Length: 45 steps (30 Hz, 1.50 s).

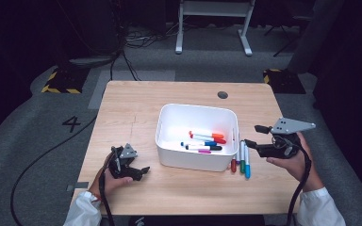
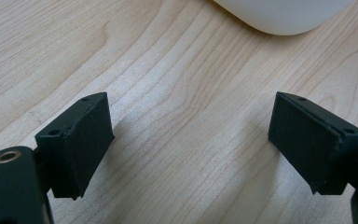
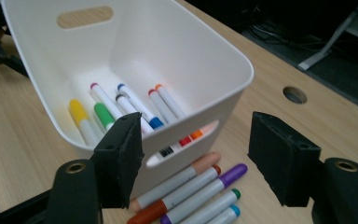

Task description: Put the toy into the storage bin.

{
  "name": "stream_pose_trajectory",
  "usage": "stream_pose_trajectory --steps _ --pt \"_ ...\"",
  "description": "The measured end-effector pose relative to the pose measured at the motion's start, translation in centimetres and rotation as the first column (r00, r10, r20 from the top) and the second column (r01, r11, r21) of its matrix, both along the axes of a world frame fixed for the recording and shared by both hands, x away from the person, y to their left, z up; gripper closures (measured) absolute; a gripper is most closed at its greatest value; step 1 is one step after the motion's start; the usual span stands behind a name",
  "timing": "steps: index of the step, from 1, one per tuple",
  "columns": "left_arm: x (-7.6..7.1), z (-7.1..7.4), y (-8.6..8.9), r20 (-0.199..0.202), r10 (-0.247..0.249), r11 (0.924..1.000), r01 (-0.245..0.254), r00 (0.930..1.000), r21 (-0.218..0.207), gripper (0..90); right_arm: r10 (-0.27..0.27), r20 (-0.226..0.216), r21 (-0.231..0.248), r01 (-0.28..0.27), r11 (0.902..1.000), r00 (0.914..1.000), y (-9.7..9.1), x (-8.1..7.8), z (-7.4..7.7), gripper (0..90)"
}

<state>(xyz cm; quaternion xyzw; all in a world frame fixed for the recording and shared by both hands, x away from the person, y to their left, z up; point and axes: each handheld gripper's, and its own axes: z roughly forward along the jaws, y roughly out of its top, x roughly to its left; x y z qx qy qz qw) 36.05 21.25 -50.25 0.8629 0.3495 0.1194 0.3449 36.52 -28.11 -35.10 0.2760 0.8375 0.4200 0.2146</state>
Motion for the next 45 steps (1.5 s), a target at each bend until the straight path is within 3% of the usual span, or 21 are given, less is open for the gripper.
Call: stream_pose_trajectory --steps 5,11,15,25,32,34,43,45 --pt "0.0 0.0 0.0 0.000 0.000 1.0000 0.000 1.0000 0.000 13.8 -0.056 -0.054 -0.021 0.055 0.9983 0.9970 -1.5 -0.1 -3.3 35.7" --pt "0.0 0.0 0.0 0.001 0.002 1.0000 -0.002 1.0000 0.000 13.8 -0.094 -0.157 -0.041 0.088 0.9953 0.9832 -2.7 0.0 -7.7 35.7" --pt "0.0 0.0 0.0 0.000 0.001 1.0000 -0.001 1.0000 0.001 13.8 -0.102 -0.195 -0.070 0.090 0.9935 0.9755 -2.8 -0.2 -9.8 35.6" --pt "0.0 0.0 0.0 0.000 0.001 1.0000 -0.001 1.0000 0.000 13.8 -0.117 -0.236 -0.122 0.090 0.9884 0.9647 -2.3 -0.3 -12.1 35.2" --pt "0.0 0.0 0.0 0.002 0.002 1.0000 -0.002 1.0000 0.000 13.8 -0.180 -0.261 -0.126 0.151 0.9804 0.9485 -3.7 0.3 -13.2 37.6" --pt "0.0 0.0 0.0 0.002 0.002 1.0000 -0.002 1.0000 0.000 13.8 -0.218 -0.263 -0.137 0.188 0.9727 0.9399 -4.3 0.4 -13.6 39.4" --pt "0.0 0.0 0.0 0.002 0.002 1.0000 -0.002 1.0000 -0.001 13.8 -0.341 -0.245 -0.105 0.325 0.9398 0.9075 -7.2 0.5 -13.6 71.9" --pt "0.0 0.0 0.0 0.002 0.002 1.0000 -0.002 1.0000 -0.001 13.8 -0.351 -0.244 -0.101 0.337 0.9362 0.9039 -7.7 0.6 -13.6 73.8"
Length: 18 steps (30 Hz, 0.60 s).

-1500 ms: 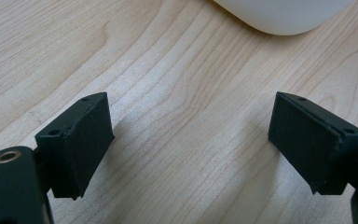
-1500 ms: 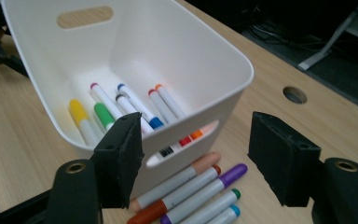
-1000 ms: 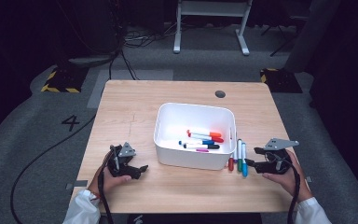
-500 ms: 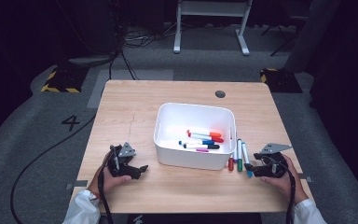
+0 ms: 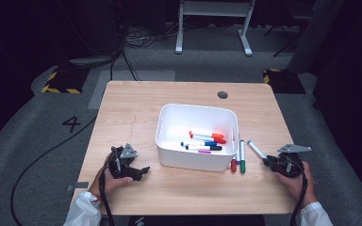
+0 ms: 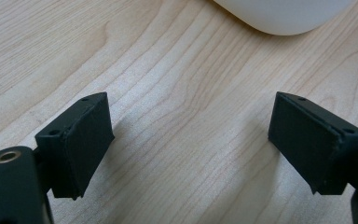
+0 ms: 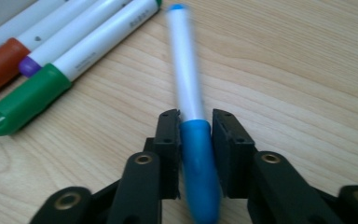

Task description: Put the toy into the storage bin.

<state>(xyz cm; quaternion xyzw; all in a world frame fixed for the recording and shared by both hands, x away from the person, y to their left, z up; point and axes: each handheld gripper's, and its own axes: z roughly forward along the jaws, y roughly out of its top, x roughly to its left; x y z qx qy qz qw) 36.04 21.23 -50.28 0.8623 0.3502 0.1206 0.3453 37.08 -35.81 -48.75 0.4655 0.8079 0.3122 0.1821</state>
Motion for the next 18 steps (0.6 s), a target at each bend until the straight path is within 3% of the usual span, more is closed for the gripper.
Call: stream_pose_trajectory --steps 6,10,14,18 --pt "0.0 0.0 0.0 -0.002 -0.001 1.0000 0.001 1.0000 0.001 13.8 -0.004 0.010 0.000 0.004 1.0000 0.9999 -0.8 0.3 -0.1 74.1" --pt "0.0 0.0 0.0 0.000 0.000 1.0000 0.000 1.0000 0.001 13.8 -0.006 0.020 0.033 0.005 0.9994 0.9998 -1.0 0.4 0.3 74.1" --pt "0.0 0.0 0.0 0.000 0.000 1.0000 0.000 1.0000 0.000 13.8 -0.005 0.055 0.065 0.001 0.9979 0.9985 -1.2 0.4 1.4 74.1" --pt "0.0 0.0 0.0 -0.002 -0.001 1.0000 0.001 1.0000 0.000 13.8 0.003 0.111 0.100 -0.014 0.9949 0.9938 -1.2 0.2 3.4 74.2"
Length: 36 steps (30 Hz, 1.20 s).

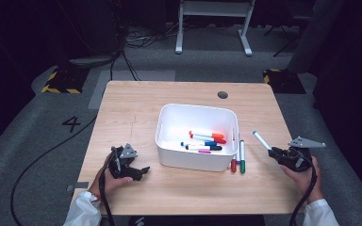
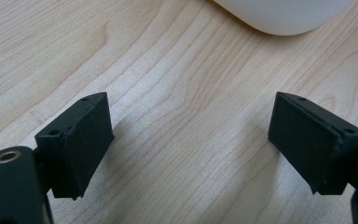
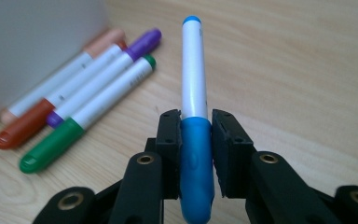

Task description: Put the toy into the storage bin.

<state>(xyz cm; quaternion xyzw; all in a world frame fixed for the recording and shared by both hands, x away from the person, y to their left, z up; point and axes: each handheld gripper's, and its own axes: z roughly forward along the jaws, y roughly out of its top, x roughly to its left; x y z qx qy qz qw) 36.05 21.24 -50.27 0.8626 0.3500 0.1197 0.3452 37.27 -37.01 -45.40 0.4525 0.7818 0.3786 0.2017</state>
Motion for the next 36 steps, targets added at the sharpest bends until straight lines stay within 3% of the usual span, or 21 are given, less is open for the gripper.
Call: stream_pose_trajectory --steps 3,9,14,20,27,32,33,34,36 --pt "0.0 0.0 0.0 0.001 0.001 1.0000 -0.001 1.0000 0.000 13.8 0.018 0.030 0.038 -0.019 0.9991 0.9994 0.4 -0.2 1.4 74.1" --pt "0.0 0.0 0.0 0.000 0.000 1.0000 0.000 1.0000 0.000 13.8 0.096 0.091 0.060 -0.101 0.9930 0.9912 1.8 0.3 4.6 74.1" --pt "0.0 0.0 0.0 -0.001 -0.001 1.0000 0.001 1.0000 0.001 13.7 0.167 0.150 0.019 -0.172 0.9849 0.9744 4.3 1.1 7.9 74.1" --pt "0.0 0.0 0.0 -0.001 0.000 1.0000 0.000 1.0000 0.001 13.8 0.241 0.180 0.002 -0.245 0.9695 0.9537 7.3 2.1 10.1 74.1" --pt "0.0 0.0 0.0 -0.001 0.000 1.0000 0.000 1.0000 0.001 13.8 0.344 0.165 -0.019 -0.346 0.9382 0.9244 11.3 3.4 11.2 74.1" --pt "0.0 0.0 0.0 -0.001 0.000 1.0000 0.000 1.0000 0.000 13.8 0.389 0.137 -0.026 -0.389 0.9209 0.9111 13.5 4.5 10.9 74.1" --pt "0.0 0.0 0.0 -0.001 0.000 1.0000 0.000 1.0000 0.000 13.8 0.408 0.129 -0.038 -0.406 0.9130 0.9041 14.0 4.9 10.7 74.1" --pt "0.0 0.0 0.0 -0.001 -0.001 1.0000 0.001 1.0000 0.001 13.8 0.412 0.113 -0.047 -0.410 0.9111 0.9040 14.4 5.1 10.6 74.1" --pt "0.0 0.0 0.0 0.000 0.000 1.0000 0.000 1.0000 0.001 13.8 0.433 0.101 -0.056 -0.429 0.9015 0.8958 15.2 5.6 10.4 74.1"
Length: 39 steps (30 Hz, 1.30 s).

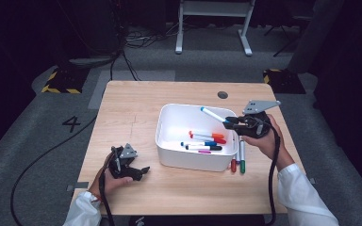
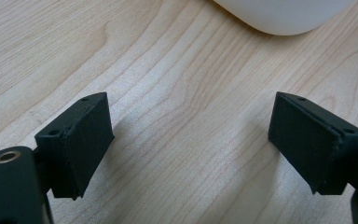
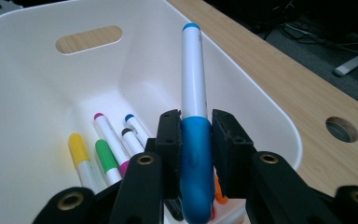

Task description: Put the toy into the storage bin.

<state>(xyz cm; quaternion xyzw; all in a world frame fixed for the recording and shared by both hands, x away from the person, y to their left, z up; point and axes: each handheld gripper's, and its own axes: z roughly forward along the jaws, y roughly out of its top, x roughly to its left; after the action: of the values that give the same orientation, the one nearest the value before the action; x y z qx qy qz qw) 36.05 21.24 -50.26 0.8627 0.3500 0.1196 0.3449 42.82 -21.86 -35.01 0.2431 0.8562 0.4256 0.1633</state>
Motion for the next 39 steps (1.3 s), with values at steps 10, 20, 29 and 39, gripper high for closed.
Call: stream_pose_trajectory --steps 10,20,29,39 --pt "0.0 0.0 0.0 0.000 0.000 1.0000 0.000 1.0000 0.000 13.8 0.076 -0.052 -0.077 -0.080 0.9938 0.9957 3.3 1.3 -1.2 74.1" --pt "0.0 0.0 0.0 0.000 -0.001 1.0000 0.001 1.0000 0.000 13.7 0.193 -0.092 -0.162 -0.206 0.9650 0.9770 5.5 0.4 -2.1 74.0" --pt "0.0 0.0 0.0 0.000 0.000 1.0000 0.000 1.0000 0.000 13.8 0.253 -0.134 -0.195 -0.276 0.9411 0.9581 5.9 -0.7 -2.5 74.0" --pt "0.0 0.0 0.0 0.001 0.000 1.0000 0.000 1.0000 0.000 13.8 0.293 -0.152 -0.202 -0.319 0.9258 0.9441 6.0 -2.1 -2.6 73.9"
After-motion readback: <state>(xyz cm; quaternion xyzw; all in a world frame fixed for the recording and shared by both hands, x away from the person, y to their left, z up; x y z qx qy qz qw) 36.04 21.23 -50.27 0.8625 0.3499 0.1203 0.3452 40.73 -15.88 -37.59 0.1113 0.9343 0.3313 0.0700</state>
